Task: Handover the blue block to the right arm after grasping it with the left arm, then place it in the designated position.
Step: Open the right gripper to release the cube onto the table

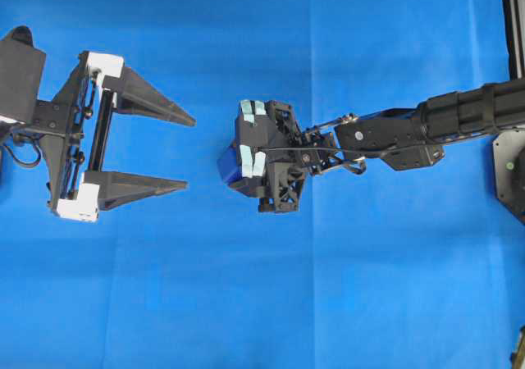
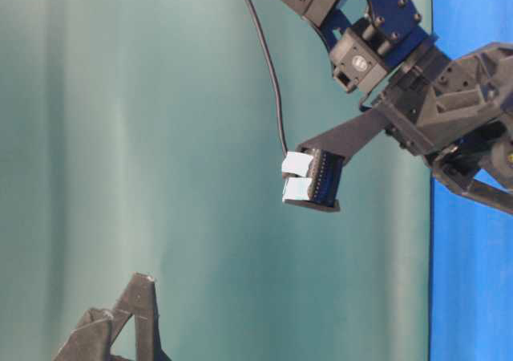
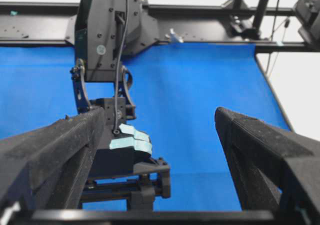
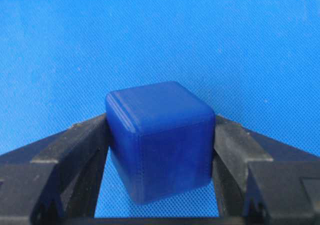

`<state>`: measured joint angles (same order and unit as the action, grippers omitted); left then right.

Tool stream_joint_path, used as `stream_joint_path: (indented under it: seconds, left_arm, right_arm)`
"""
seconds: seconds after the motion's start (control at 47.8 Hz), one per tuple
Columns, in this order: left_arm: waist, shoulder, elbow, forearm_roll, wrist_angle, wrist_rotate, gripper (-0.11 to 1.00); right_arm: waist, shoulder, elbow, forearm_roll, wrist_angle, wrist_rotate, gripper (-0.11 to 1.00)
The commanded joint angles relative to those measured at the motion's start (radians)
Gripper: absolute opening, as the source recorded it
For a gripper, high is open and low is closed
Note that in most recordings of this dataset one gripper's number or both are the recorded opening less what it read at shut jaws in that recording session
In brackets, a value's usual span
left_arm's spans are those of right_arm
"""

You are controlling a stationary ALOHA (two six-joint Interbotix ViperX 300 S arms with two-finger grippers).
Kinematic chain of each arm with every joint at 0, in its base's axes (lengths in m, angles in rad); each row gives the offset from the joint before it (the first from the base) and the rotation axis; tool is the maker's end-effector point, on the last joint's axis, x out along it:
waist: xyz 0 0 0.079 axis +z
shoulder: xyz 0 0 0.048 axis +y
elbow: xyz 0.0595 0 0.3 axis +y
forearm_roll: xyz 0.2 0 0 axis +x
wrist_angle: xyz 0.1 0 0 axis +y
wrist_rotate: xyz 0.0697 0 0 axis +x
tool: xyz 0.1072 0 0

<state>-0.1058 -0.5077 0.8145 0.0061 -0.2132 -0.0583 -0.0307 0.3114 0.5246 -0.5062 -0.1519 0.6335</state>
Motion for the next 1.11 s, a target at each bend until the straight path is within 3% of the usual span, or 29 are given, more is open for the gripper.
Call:
stream_joint_path:
  seconds: [0.0, 0.356, 0.649, 0.795, 0.858, 1.088]
  left_arm:
    - [-0.002, -0.009, -0.026, 0.002, -0.006, 0.002, 0.93]
    - [-0.002, -0.009, -0.028, 0.002, -0.006, 0.002, 0.93]
    - [-0.002, -0.008, -0.029, 0.002, -0.006, 0.002, 0.93]
    - [-0.002, -0.009, -0.028, 0.002, -0.006, 0.002, 0.93]
    - [-0.002, -0.009, -0.028, 0.002, -0.006, 0.002, 0.93]
    - [-0.003, -0.011, -0.028, 0.002, -0.006, 0.002, 0.93]
  right_arm:
    - [0.002, -0.012, -0.011, 0.008, -0.009, 0.002, 0.44]
    - [0.014, -0.012, -0.008, 0.021, -0.008, 0.002, 0.44]
    - [0.014, -0.012, -0.009, 0.069, -0.003, 0.002, 0.45]
    - [0.012, -0.014, -0.009, 0.081, 0.021, 0.002, 0.84]
    - [0.014, -0.012, -0.014, 0.081, 0.044, 0.002, 0.95]
    - [0.012, -0.041, -0.014, 0.081, 0.080, 0.002, 0.92]
